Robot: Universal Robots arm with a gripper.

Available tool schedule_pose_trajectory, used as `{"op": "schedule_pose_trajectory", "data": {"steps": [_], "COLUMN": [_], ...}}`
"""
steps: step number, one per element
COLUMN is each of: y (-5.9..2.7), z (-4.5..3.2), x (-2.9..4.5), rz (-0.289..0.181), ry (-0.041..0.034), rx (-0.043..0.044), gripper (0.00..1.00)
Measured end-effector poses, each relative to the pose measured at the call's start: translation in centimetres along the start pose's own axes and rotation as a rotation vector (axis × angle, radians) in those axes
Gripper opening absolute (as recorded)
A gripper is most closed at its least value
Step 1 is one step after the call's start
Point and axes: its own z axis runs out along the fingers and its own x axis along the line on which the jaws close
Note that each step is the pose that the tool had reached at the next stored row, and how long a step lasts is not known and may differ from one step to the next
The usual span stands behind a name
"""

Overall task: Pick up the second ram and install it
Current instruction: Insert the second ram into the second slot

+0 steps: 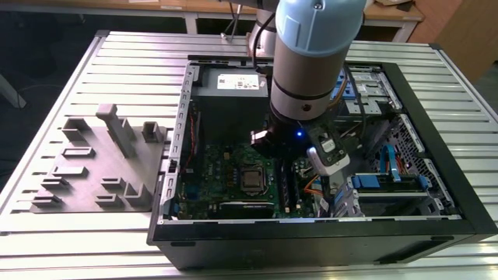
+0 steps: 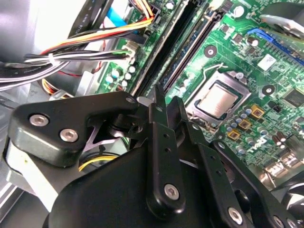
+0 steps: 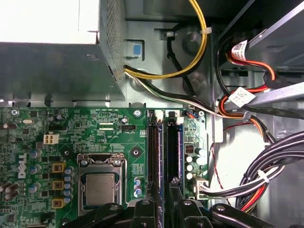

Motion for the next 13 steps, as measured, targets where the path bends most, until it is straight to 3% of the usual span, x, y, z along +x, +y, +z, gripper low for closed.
{"op": "schedule_pose_trajectory", "data": {"steps": [9,13], "y": [0.01,0.01], "z": [-0.17,-0.17], "x": [-0.01,-0.01], "rz": [0.000,0.000], "ry": [-0.0001,-0.0001], "rx": [0.0001,0.0001], "gripper": [0.22,0.08]}}
